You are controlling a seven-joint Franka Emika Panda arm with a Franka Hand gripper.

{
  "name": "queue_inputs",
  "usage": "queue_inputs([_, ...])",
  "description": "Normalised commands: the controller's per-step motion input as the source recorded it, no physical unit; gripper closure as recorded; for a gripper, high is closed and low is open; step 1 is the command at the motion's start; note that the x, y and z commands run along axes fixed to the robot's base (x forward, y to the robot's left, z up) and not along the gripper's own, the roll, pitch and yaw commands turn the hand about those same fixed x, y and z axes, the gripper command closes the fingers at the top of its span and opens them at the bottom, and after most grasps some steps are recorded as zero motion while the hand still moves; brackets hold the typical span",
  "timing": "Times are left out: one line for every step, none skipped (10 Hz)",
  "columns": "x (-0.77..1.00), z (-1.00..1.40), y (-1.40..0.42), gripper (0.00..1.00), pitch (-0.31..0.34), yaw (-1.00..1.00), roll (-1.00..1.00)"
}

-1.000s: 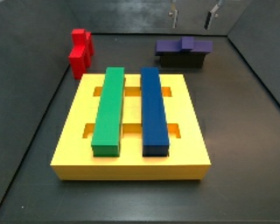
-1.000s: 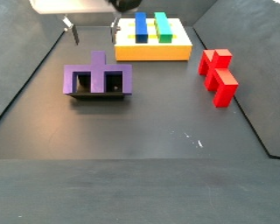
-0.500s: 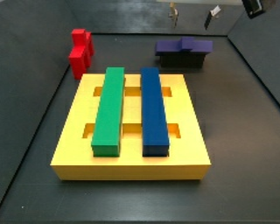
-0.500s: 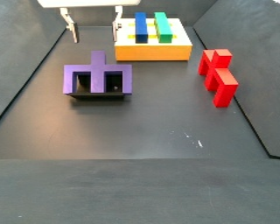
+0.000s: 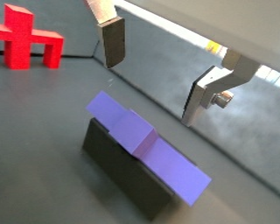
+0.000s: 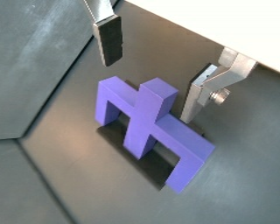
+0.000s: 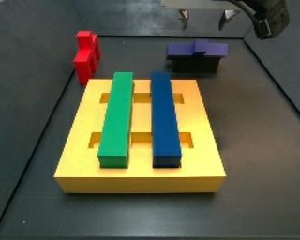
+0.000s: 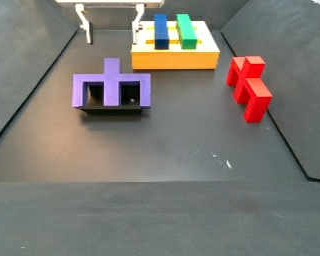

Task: Pick up the purple object. Move up. Place the purple object on the fixture. Regrasp the purple object. Move to above the board. Insert the purple object.
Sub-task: Regrasp the purple object.

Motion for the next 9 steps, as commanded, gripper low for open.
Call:
queue_inputs([0.00, 0.00, -0.14, 0.00, 0.000, 0.00, 1.00])
queue_inputs([0.00, 0.00, -0.13, 0.00, 0.000, 0.00, 1.00])
queue_inputs([0.05, -0.08, -0.09, 0.00, 0.069, 0.00, 0.74])
queue_inputs([0.03, -0.04, -0.07, 0.00, 0.063, 0.00, 0.53])
queue_inputs([0.02, -0.06, 0.00, 0.00, 0.000, 0.00, 0.00])
queue_inputs([0.00, -0.43, -0.04, 0.00, -0.051, 0.00, 0.04])
queue_inputs([0.01, -0.51, -0.10, 0.00, -0.086, 0.01, 0.15])
queue_inputs([0.21, -0.38, -0.11, 0.00, 0.000, 0.06, 0.22])
queue_inputs([0.21, -0.31, -0.09, 0.00, 0.000, 0.10, 0.24])
